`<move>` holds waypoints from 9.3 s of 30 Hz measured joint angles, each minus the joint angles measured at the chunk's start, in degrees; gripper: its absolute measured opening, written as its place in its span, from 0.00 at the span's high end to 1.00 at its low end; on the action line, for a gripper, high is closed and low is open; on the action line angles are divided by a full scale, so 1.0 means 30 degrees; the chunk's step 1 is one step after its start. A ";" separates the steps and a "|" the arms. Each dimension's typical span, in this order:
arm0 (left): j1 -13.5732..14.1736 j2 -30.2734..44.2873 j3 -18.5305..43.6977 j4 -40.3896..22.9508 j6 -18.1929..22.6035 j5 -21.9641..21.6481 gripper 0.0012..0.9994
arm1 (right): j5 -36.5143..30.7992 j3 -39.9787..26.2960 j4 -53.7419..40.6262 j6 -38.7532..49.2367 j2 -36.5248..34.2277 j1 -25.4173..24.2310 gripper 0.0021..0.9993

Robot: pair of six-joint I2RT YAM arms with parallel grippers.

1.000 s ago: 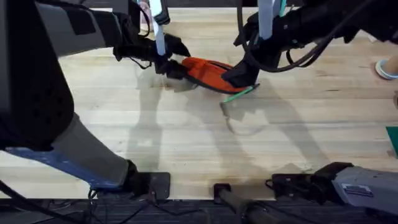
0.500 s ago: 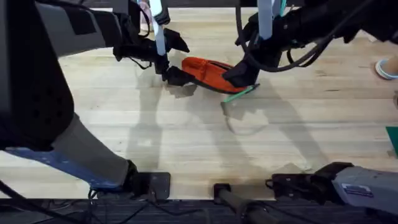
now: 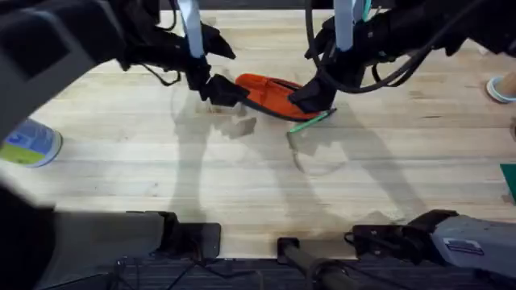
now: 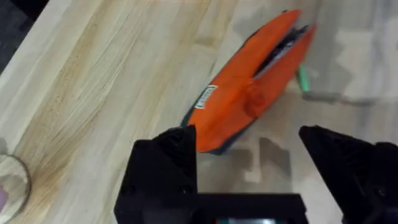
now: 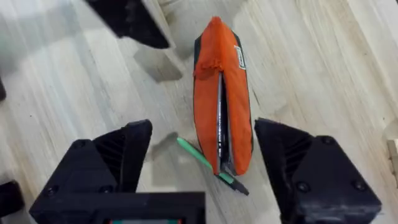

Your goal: Unzip the bag, pick up the pens from the table one at a time and place them inside, then zip the bag closed.

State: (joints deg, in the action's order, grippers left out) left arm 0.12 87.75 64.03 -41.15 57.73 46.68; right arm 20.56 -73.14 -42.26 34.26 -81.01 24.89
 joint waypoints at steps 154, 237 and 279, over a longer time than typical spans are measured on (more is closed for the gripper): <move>0.0000 -1.0662 0.0000 -0.5943 -0.0392 -0.4498 0.01 | -0.2339 -0.5720 -0.5038 -0.0619 -1.0090 0.0027 0.00; 0.0000 -1.0662 0.0000 -0.5943 -0.0394 -0.4498 0.01 | -0.7078 -0.5814 -0.9078 -3.3230 -0.7326 -0.3682 0.00; 0.0000 -1.0662 0.0000 -0.5943 -0.0392 -0.4498 0.01 | -0.7118 0.1042 -0.2492 -3.7011 -0.7752 -0.2727 0.22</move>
State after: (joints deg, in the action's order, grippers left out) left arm 0.12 55.77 64.03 -58.98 56.55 33.19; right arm -0.80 -70.02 -49.74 -76.77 -104.27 16.71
